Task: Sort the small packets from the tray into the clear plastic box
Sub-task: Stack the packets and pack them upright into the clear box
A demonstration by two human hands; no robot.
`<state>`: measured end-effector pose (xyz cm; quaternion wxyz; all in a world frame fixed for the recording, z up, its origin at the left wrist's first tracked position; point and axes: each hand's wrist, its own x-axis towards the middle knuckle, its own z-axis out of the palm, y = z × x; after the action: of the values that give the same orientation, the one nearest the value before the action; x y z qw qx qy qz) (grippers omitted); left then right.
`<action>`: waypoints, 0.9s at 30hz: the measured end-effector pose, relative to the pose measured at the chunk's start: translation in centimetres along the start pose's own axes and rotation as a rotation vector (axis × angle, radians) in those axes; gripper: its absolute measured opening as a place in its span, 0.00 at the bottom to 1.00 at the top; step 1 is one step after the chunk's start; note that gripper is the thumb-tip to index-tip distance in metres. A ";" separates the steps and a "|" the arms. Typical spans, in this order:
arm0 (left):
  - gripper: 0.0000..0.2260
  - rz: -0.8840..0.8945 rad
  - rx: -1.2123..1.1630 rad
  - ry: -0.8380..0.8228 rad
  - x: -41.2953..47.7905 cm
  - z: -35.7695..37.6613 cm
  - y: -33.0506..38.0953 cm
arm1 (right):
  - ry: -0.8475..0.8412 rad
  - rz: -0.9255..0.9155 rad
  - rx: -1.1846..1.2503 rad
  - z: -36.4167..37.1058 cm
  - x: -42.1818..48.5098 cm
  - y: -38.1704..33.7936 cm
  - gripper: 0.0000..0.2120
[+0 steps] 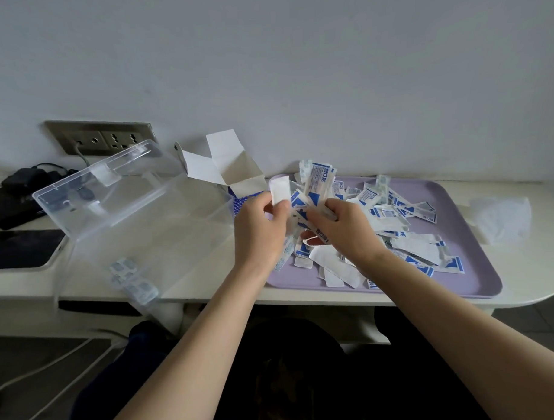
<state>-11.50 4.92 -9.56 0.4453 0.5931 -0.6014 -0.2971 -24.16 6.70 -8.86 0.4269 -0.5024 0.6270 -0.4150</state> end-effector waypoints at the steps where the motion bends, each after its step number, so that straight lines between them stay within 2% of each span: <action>1: 0.08 0.044 0.042 0.067 0.2 -0.2 0.0 | -0.005 0.030 -0.001 -0.2 0.0 -0.1 0.06; 3: 0.07 0.168 0.114 0.161 0.3 -0.6 0.1 | -0.040 0.089 -0.011 -0.5 -0.1 -0.1 0.06; 6: 0.05 0.380 0.212 0.087 -0.2 -0.5 0.1 | -0.117 0.135 0.043 -0.7 -0.3 -0.3 0.06; 9: 0.06 0.402 0.256 -0.061 -0.8 -0.2 -0.1 | -0.184 0.152 0.135 -1.0 -0.2 -0.6 0.11; 15: 0.05 0.440 0.285 -0.145 -1.2 0.1 -0.1 | -0.282 0.222 0.223 -1.6 -0.4 -0.7 0.23; 17: 0.05 0.453 0.302 -0.183 -1.3 0.2 -0.1 | -0.298 0.201 0.176 -1.8 -0.5 -0.6 0.21; 19: 0.07 0.468 0.277 -0.232 -1.6 0.3 -0.1 | -0.280 0.160 0.109 -1.9 -0.4 -0.4 0.14; 22: 0.06 0.459 0.328 -0.207 -1.9 0.2 0.0 | -0.189 0.041 -0.124 -2.2 0.0 0.5 0.09; 25: 0.12 0.530 0.419 -0.088 -1.5 -0.1 -0.1 | -0.105 -0.137 -0.692 -2.0 0.2 1.7 0.06; 27: 0.16 0.610 0.518 -0.078 -1.1 0.1 -0.6 | -0.098 -0.204 -0.928 -1.4 -0.1 2.2 0.08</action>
<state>-11.38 5.86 -10.36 0.3257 0.4683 -0.8212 -0.0124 -26.08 7.24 -10.50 0.1435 -0.7180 0.6727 -0.1067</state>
